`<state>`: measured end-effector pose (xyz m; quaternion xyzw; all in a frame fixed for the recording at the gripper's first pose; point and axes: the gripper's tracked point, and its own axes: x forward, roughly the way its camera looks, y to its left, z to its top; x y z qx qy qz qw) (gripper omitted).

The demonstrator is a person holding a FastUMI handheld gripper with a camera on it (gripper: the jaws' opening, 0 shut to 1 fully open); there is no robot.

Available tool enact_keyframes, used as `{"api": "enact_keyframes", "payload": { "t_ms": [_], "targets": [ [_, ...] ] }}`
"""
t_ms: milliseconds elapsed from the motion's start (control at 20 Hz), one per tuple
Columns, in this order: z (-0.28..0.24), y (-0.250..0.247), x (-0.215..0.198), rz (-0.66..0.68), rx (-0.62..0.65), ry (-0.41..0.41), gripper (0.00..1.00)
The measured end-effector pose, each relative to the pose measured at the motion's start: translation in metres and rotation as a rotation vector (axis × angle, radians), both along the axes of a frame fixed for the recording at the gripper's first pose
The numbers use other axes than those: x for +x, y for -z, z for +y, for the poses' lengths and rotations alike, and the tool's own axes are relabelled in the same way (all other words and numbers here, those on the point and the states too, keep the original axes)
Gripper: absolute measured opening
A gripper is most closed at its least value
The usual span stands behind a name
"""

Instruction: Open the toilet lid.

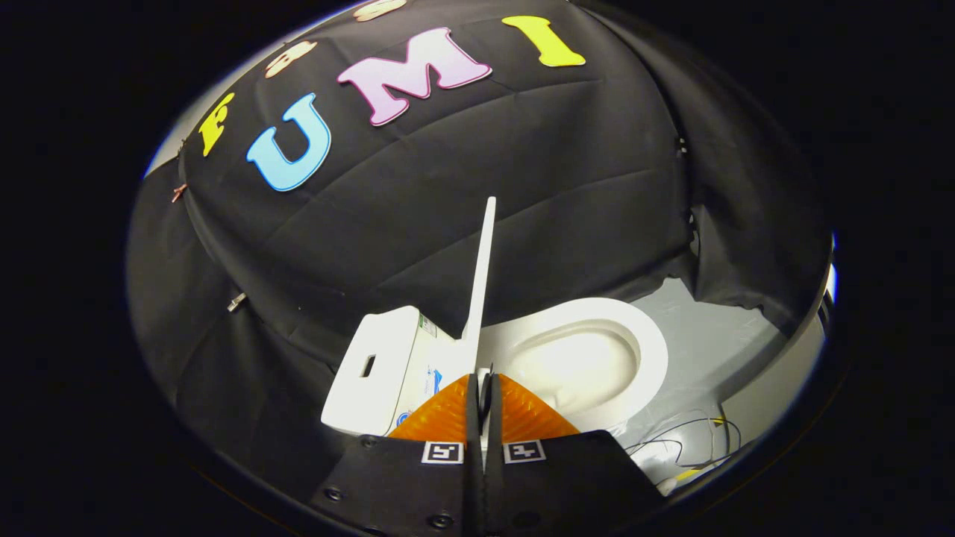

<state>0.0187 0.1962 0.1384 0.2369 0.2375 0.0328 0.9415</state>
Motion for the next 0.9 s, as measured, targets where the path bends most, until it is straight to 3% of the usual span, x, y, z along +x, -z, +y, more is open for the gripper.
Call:
{"api": "enact_keyframes", "payload": {
  "t_ms": [900],
  "targets": [
    [0.107,-0.040,0.000,-0.066,-0.194,0.025,0.05]
  ]
}}
